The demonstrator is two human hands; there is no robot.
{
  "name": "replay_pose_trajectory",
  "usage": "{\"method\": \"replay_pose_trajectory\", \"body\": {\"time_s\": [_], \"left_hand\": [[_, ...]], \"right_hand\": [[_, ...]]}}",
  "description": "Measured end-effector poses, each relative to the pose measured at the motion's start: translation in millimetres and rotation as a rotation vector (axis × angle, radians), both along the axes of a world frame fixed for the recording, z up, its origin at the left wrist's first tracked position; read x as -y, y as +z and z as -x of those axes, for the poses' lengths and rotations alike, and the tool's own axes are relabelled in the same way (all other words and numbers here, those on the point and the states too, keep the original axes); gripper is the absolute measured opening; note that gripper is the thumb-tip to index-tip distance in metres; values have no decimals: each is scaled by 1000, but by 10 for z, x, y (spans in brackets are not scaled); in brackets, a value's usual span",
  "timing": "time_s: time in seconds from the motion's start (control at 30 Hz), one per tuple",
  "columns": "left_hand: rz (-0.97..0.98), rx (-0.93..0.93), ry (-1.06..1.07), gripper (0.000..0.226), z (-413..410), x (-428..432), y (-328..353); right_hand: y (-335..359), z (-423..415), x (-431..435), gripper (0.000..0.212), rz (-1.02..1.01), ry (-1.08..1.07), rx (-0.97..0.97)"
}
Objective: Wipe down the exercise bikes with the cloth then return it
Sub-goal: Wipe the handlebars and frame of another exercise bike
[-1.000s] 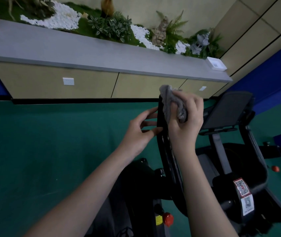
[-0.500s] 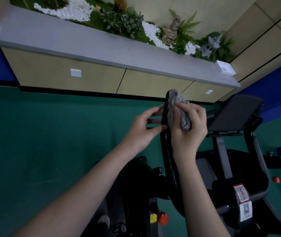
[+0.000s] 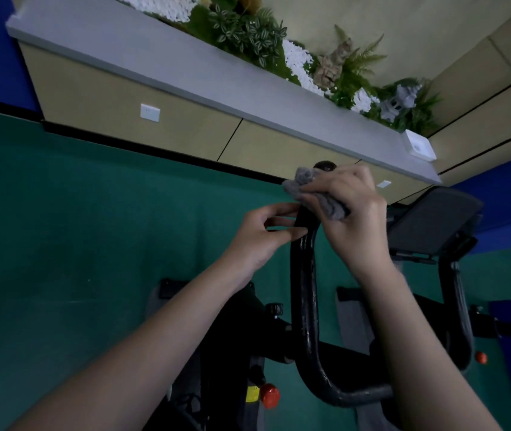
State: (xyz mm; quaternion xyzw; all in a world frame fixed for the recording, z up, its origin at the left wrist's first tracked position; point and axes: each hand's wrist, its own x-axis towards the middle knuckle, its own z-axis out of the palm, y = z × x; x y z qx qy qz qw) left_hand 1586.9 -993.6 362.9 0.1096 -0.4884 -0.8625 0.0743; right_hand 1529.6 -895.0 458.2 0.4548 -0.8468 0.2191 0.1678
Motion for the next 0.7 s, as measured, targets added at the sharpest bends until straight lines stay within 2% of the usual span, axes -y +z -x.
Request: {"method": "replay_pose_trajectory", "body": {"time_s": [0.3, 0.43, 0.53, 0.63, 0.7], "left_hand": [[-52, 34, 18, 30, 1, -44, -14], [-74, 26, 17, 33, -5, -56, 2], [-60, 22, 21, 33, -11, -51, 16], [13, 27, 29, 30, -20, -38, 19], [37, 33, 17, 29, -22, -33, 21]], "right_hand": [[-151, -61, -91, 9, -11, 0, -13], [-137, -3, -38, 5, 124, -52, -42], [-248, -104, -24, 4, 150, -91, -79], [-393, -294, -115, 7, 197, -128, -13], [-362, -330, -107, 7, 321, -187, 38]]}}
